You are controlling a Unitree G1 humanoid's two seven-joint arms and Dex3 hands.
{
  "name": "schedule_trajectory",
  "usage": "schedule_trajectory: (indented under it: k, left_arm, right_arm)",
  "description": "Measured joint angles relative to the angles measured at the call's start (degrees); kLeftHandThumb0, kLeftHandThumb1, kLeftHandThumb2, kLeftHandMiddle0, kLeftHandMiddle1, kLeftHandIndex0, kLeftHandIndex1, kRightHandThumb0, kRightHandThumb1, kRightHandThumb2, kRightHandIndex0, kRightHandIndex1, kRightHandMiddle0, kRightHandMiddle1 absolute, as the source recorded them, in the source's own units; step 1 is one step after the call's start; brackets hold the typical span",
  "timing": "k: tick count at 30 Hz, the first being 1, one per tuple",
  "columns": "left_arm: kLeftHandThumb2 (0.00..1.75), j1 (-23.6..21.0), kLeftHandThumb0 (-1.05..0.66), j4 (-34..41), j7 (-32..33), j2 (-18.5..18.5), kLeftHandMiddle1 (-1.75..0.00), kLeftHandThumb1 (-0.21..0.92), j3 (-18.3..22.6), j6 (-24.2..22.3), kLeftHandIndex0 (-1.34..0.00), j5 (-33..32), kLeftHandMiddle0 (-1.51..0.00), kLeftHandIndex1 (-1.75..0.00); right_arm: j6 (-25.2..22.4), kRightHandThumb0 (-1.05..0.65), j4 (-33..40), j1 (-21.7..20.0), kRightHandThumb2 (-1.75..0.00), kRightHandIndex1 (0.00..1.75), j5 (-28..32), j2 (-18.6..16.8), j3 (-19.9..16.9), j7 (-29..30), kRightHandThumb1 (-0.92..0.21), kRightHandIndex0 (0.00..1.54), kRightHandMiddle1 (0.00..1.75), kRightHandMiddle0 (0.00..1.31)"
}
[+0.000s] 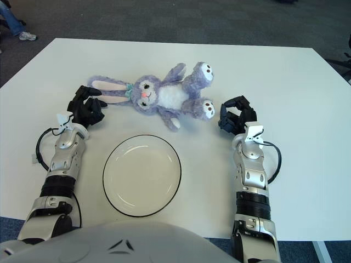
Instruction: Put the doll into the plate.
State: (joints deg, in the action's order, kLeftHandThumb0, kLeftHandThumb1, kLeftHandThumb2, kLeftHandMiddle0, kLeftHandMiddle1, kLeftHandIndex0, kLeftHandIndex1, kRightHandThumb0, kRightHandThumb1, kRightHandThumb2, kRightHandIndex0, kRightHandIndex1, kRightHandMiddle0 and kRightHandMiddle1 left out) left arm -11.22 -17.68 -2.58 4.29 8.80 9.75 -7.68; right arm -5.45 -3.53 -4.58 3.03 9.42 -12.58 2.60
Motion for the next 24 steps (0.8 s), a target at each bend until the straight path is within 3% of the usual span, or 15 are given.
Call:
schedule_trajectory:
  k: [12,17,18,19,20,24]
  left_arm:
    - [1.11,0.03,-0.01,0.28,0.45,-0.07,-1.75,0.50,0.02,-0.31,-0.35,0.11,-0.37,-1.75]
    - [0.99,0.16,-0.01,0.44,0.17,-0.10,-1.75,0.60,0.07,-0.10,-0.28,-0.22,-0.30,-1.75]
    - [0.82,0.17,-0.13,0.41,-0.06,-0.09,-1.52,0.72,0.07,0.28,-0.25,-0.30,-0.38,-1.75]
    - [0.76,0.19,-0.18,0.37,-0.37,-0.07,-1.42,0.76,0.05,0.99,-0.23,-0.31,-0.42,-1.75]
    - [0.72,0.19,-0.35,0.32,-0.74,-0.04,-1.26,0.82,0.03,1.82,-0.15,-0.31,-0.45,-1.61]
    - [0.70,0.07,-0.66,-0.75,-3.14,0.77,-0.99,0.90,-0.20,8.51,-0.03,0.00,-0.44,-1.33]
  right_arm:
    - [-1.02,-0.41,0.30,-0.10,-1.01,1.75,0.00,0.14,0.12,0.17,-0.56,1.03,1.75,0.43]
    - [-1.06,-0.41,0.32,-0.14,-1.01,1.75,-0.01,0.14,0.27,0.39,-0.56,1.04,1.75,0.43]
    - [-1.06,-0.41,0.32,-0.15,-1.01,1.75,-0.01,0.14,0.30,0.44,-0.56,1.04,1.75,0.43]
    - [-1.07,-0.41,0.32,-0.16,-1.01,1.75,-0.01,0.14,0.33,0.50,-0.56,1.04,1.75,0.43]
    - [-1.08,-0.41,0.33,-0.16,-1.01,1.75,-0.01,0.14,0.34,0.54,-0.56,1.04,1.75,0.43]
    - [-1.41,-0.41,0.42,-0.24,-1.01,1.75,-0.01,0.13,0.37,0.89,-0.56,1.02,1.75,0.42]
